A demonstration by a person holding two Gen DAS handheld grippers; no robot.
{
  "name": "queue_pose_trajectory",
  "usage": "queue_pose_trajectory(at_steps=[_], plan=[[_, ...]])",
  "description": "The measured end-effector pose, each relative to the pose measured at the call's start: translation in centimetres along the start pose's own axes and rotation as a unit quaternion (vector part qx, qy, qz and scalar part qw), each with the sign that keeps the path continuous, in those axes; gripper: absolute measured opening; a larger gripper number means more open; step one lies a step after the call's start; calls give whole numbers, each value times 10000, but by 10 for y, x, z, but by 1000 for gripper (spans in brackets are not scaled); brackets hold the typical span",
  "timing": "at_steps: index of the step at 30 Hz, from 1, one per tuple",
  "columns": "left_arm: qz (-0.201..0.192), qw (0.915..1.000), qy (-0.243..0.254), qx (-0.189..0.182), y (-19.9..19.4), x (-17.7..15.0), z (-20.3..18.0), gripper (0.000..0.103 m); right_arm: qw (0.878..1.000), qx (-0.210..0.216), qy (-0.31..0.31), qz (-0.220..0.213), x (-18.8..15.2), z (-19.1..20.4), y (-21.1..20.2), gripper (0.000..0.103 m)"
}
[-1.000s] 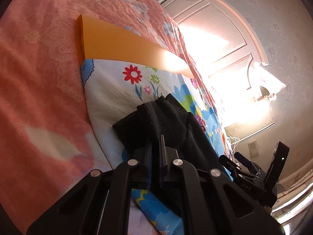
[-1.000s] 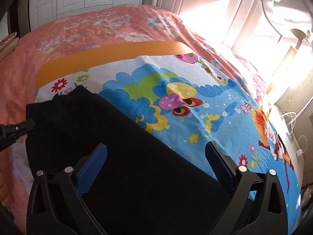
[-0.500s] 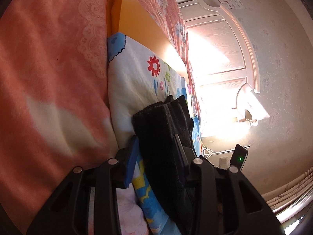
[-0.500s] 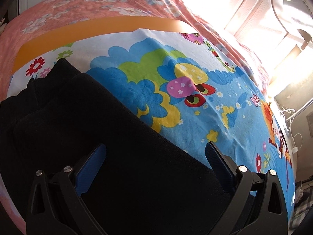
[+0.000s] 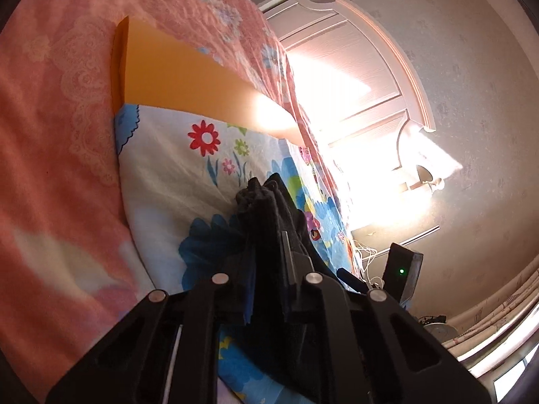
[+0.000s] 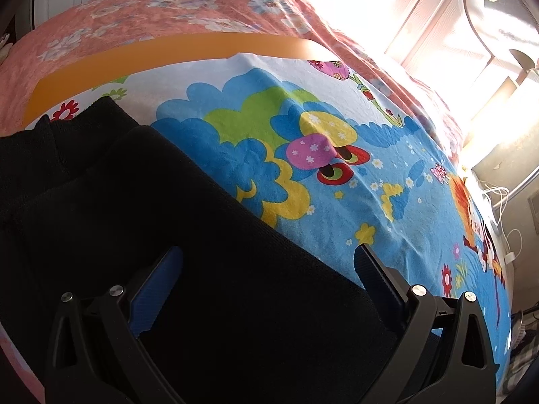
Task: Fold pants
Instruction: 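Lift the cuff end with the left gripper toward the right gripper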
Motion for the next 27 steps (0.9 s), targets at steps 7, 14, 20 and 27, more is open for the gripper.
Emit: queue_pose_trajectory(at_steps=[7, 14, 20, 27], plan=[[-347, 9925, 853, 800, -12, -5, -27, 11, 9996, 192, 208, 69, 1, -1, -6, 97], [-584, 9814, 1351, 1234, -22, -12, -38, 11, 9968, 545, 273, -509, 16, 13, -36, 97], [-711, 9747, 1651, 1330, -31, -18, -53, 11, 9997, 92, 171, 117, 3, 8, -1, 97], [-905, 9633, 2028, 1506, -38, -25, -75, 11, 9978, 377, 552, 4, 2, -1, -17, 97]])
Point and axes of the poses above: each gripper's, at about its wrist camera, not at the fingertips, and y roughly the way its jaws point, z to its left, x to its top, the point moved 9 cm from there along y, roughly the way its jaws point, and after that the axes turned 15 degrees about x, right-handed, at the moved point
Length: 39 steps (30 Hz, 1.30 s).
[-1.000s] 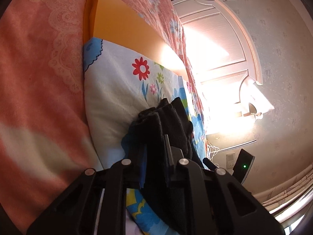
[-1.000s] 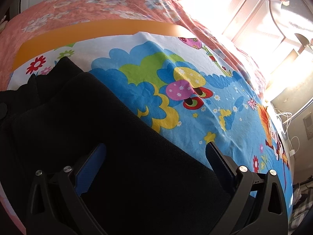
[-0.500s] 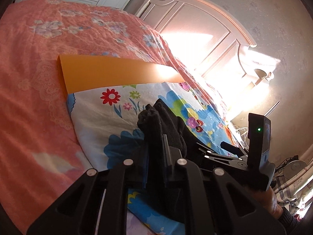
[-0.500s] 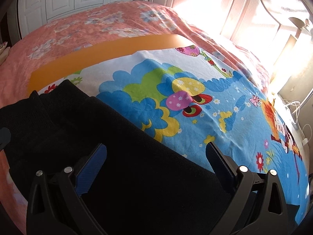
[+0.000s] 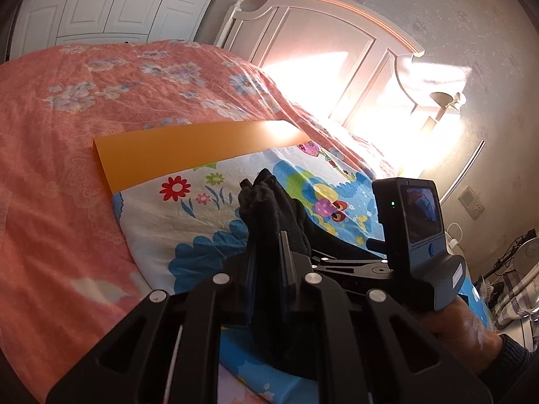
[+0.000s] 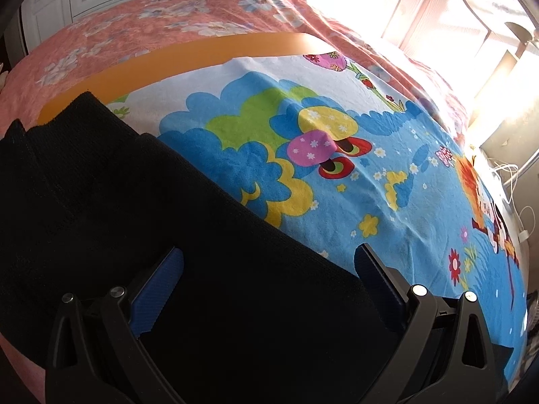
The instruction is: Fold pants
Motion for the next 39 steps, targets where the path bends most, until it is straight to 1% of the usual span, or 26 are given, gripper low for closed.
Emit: queue_pose_trajectory(at_steps=[3, 5, 7, 11, 13, 15, 17, 18, 20, 21, 22, 24, 26, 27, 28, 29, 30, 31, 32, 34, 35, 37, 38, 39], plan=[[-69, 9999, 144, 57, -6, 1, -8, 11, 9982, 392, 431, -132, -5, -5, -20, 97], [-115, 9996, 240, 71, -9, 1, -14, 11, 9945, 723, 744, -172, -14, -9, -33, 97], [-154, 9993, 338, 81, -13, 1, -20, 11, 9875, 1139, 1083, -143, -28, -12, -44, 97], [-285, 9975, 625, 148, -22, 0, -38, 11, 9694, 1838, 1625, 113, -68, -19, -58, 97], [-341, 9963, 772, 179, -26, -1, -47, 11, 9567, 2193, 1910, 102, -86, -25, -69, 97], [-429, 9942, 955, 245, -30, -2, -58, 11, 9400, 2623, 2182, -21, -98, -32, -85, 97], [-590, 9897, 1245, 381, -37, -6, -74, 11, 9222, 3034, 2391, -177, -108, -43, -105, 97], [-715, 9855, 1464, 469, -42, -9, -86, 11, 9100, 3256, 2556, -252, -113, -50, -113, 97], [-996, 9733, 1984, 587, -54, -22, -114, 11, 8826, 3591, 3006, -406, -121, -72, -126, 97], [-1164, 9642, 2298, 629, -60, -33, -133, 11, 8729, 3652, 3203, -458, -126, -82, -130, 97], [-1339, 9529, 2645, 643, -66, -48, -153, 11, 8683, 3653, 3317, -499, -131, -91, -133, 97], [-1593, 9268, 3354, 566, -75, -89, -193, 11, 8648, 3626, 3425, -578, -139, -105, -136, 97], [-1697, 8938, 4123, 481, -73, -141, -226, 11, 8565, 3667, 3583, -598, -147, -114, -135, 97], [-1699, 8802, 4412, 429, -71, -164, -236, 11, 8523, 3721, 3624, -614, -150, -116, -134, 96], [-1672, 8715, 4593, 398, -67, -182, -242, 11, 8508, 3761, 3617, -623, -151, -117, -134, 95], [-1614, 8662, 4713, 399, -62, -196, -244, 11, 8513, 3775, 3590, -622, -151, -116, -135, 94], [-1625, 8614, 4790, 470, -56, -204, -242, 15, 8517, 3789, 3566, -623, -151, -116, -137, 94], [-1714, 8575, 4820, 547, -54, -207, -239, 22, 8522, 3794, 3549, -625, -151, -116, -138, 94], [-1768, 8548, 4845, 582, -53, -207, -237, 25, 8533, 3788, 3527, -623, -152, -118, -139, 94], [-1829, 8498, 4902, 637, -51, -204, -233, 35, 8557, 3764, 3501, -596, -153, -120, -139, 94], [-1907, 8435, 4969, 718, -50, -202, -231, 38, 8563, 3756, 3496, -595, -155, -121, -139, 94], [-2168, 8242, 5156, 888, -50, -199, -233, 45, 8558, 3765, 3496, -602, -157, -122, -142, 94], [-2268, 8159, 5234, 943, -50, -199, -233, 47, 8544, 3782, 3510, -606, -158, -123, -142, 94], [-2289, 8101, 5315, 944, -49, -200, -235, 51, 8529, 3796, 3533, -607, -156, -123, -140, 94]])
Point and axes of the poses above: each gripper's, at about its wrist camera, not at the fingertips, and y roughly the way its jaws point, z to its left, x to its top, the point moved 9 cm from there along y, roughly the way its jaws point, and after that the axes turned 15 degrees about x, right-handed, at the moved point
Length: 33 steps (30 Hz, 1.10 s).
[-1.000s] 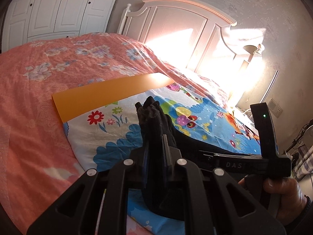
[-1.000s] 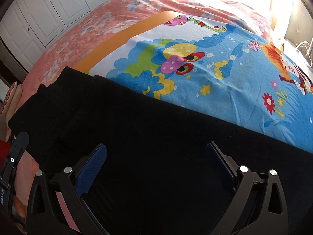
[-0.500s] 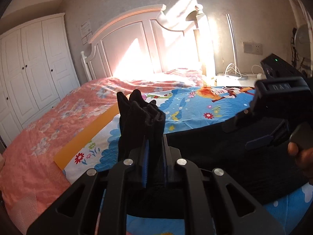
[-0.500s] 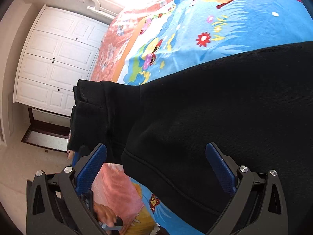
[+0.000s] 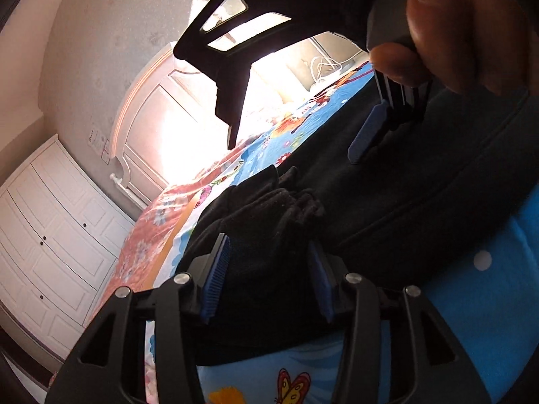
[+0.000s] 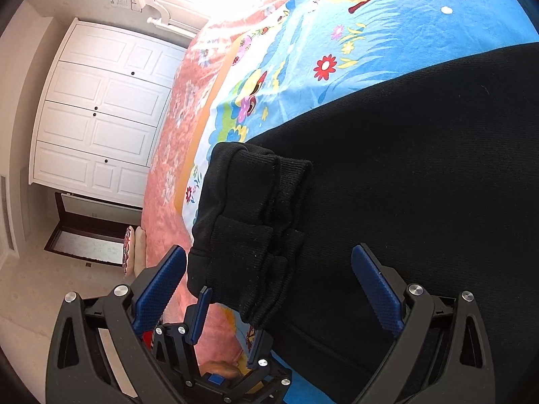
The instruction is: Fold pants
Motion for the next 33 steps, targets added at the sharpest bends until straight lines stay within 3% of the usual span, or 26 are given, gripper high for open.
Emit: queue_pose_trajectory(at_steps=[3, 6, 12, 15, 21, 22, 23, 24, 25, 26, 29, 31, 32, 33], plan=[[27, 9996, 274, -78, 12, -2, -9, 51, 10000, -29, 25, 5, 0, -1, 2, 94], [84, 9995, 170, -272, 22, 1, -8, 13, 10000, -65, 42, 55, -2, -2, 3, 94], [147, 9943, -929, -500, 25, 5, 41, 12, 9989, 282, 308, 231, 1, 11, 18, 94], [166, 9933, -1037, -492, 28, 3, 52, 12, 9972, 437, 289, 541, 2, 24, 43, 94], [230, 9923, -1118, -476, 32, 3, 60, 12, 9954, 269, 267, 877, 6, 29, 86, 92], [248, 9931, -1041, -472, 30, 0, 55, 16, 9955, 208, 203, 900, 6, 30, 90, 85], [297, 9937, -926, -553, 32, -3, 48, 19, 9955, 43, 127, 935, 6, 28, 95, 85], [375, 9935, -837, -675, 29, -5, 39, 36, 9952, -132, 34, 971, 5, 24, 97, 85], [432, 9914, -929, -816, 27, -7, 38, 63, 9943, -230, -76, 1038, 6, 23, 101, 85], [458, 9861, -1234, -1014, 23, -8, 43, 71, 9932, -311, -189, 1109, 7, 23, 105, 85], [766, 9572, -2342, -1517, 22, -21, 75, 78, 9908, -444, -344, 1235, 9, 21, 110, 85], [1005, 9389, -2970, -1419, 31, -43, 102, 80, 9902, -494, -385, 1252, 11, 19, 112, 85], [1056, 9370, -3089, -1245, 32, -54, 111, 80, 9899, -508, -411, 1259, 11, 19, 112, 85], [1024, 9426, -2996, -1063, 32, -60, 116, 80, 9896, -526, -444, 1259, 11, 19, 112, 85]])
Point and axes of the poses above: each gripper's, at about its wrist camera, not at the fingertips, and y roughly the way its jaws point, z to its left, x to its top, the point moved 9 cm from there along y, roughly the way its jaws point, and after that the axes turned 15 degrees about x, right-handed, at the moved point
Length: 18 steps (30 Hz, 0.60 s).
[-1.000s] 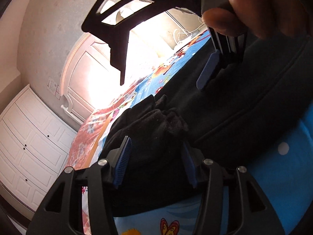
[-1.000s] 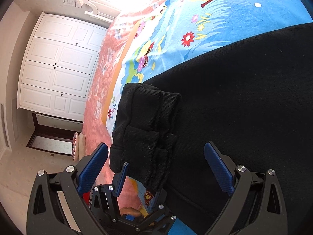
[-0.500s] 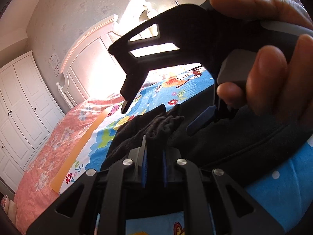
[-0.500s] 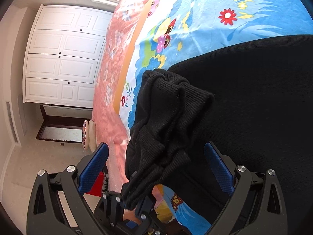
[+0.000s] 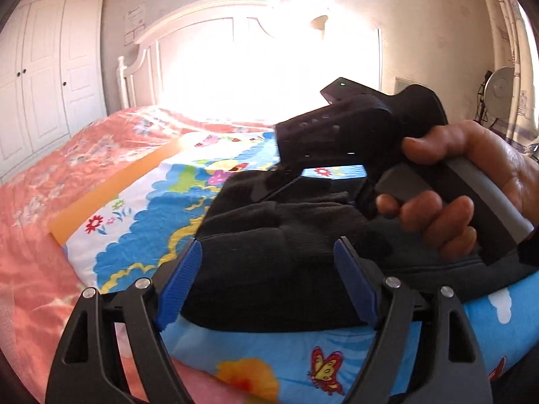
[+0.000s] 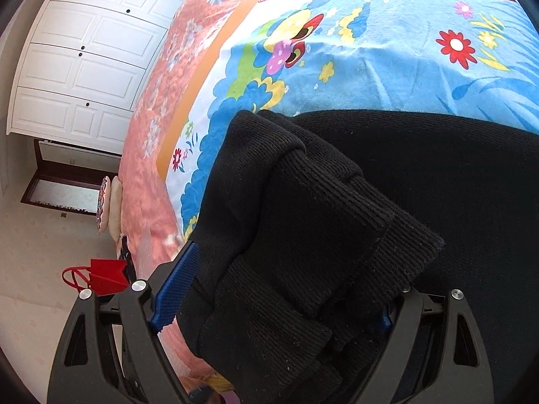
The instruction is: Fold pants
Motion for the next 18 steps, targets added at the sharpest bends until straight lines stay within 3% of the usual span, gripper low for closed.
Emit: queue_pose_trajectory(at_steps=[2, 4, 9, 14, 15, 16, 18], plan=[[-238, 9983, 503, 172, -5, -4, -2, 80, 10000, -47, -41, 3, 0, 1, -1, 85], [-555, 9915, 1114, 383, -11, -7, -16, 81, 9999, -65, -77, -10, 2, 5, 0, 85], [-992, 9583, 2475, 1030, -11, -22, -66, 82, 9999, -107, 4, 11, 5, 7, 2, 85], [-723, 9577, 2592, 1023, 1, -33, -70, 82, 9999, -116, -2, 68, 5, 5, 2, 85], [-701, 9552, 2654, 1105, 4, -35, -69, 79, 9999, -121, 4, 67, 4, 5, 2, 85], [-636, 9541, 2695, 1138, 6, -38, -67, 66, 9999, -139, -9, 63, 4, 5, 2, 85], [-471, 9581, 2595, 1116, 18, -41, -56, 51, 9998, -173, -55, 70, 4, 7, 2, 85]])
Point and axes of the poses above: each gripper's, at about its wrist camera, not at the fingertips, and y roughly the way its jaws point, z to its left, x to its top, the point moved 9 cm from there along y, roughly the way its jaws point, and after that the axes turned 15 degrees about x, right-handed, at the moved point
